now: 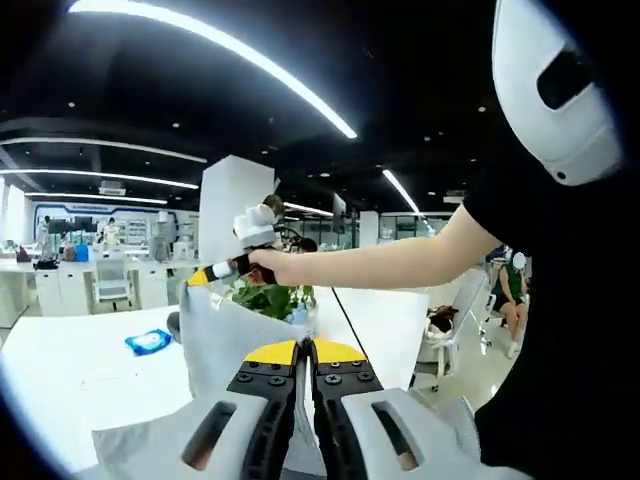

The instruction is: Fold the towel on the table until its edges align and the towel forms a compact rectangular stack.

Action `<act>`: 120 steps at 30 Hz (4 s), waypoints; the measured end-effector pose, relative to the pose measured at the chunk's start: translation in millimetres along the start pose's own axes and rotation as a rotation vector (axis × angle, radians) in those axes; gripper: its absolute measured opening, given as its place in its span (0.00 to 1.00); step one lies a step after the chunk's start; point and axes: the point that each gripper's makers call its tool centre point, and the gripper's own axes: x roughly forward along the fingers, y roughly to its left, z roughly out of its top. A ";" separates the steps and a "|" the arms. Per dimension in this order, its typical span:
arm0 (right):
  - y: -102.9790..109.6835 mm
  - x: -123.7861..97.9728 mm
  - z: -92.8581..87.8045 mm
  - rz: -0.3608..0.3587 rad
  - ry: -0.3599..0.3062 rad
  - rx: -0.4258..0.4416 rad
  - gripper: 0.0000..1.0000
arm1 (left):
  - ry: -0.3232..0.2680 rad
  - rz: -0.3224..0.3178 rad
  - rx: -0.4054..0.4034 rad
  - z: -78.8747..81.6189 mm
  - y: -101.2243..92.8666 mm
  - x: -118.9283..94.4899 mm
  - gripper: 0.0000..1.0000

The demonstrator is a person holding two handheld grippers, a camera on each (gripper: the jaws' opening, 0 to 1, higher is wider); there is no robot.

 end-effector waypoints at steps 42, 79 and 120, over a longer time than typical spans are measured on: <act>74.7 83.5 -52.2 0.152 0.117 0.153 0.00 | 0.237 0.265 -0.091 -112.4 65.4 -100.1 0.04; 88.4 162.9 -111.5 0.149 0.276 0.171 0.00 | 0.350 0.463 -0.237 -201.4 110.6 -145.2 0.04; 128.4 260.3 -164.8 0.138 0.332 0.471 0.01 | 0.476 0.599 -0.342 -280.1 148.4 -199.2 0.04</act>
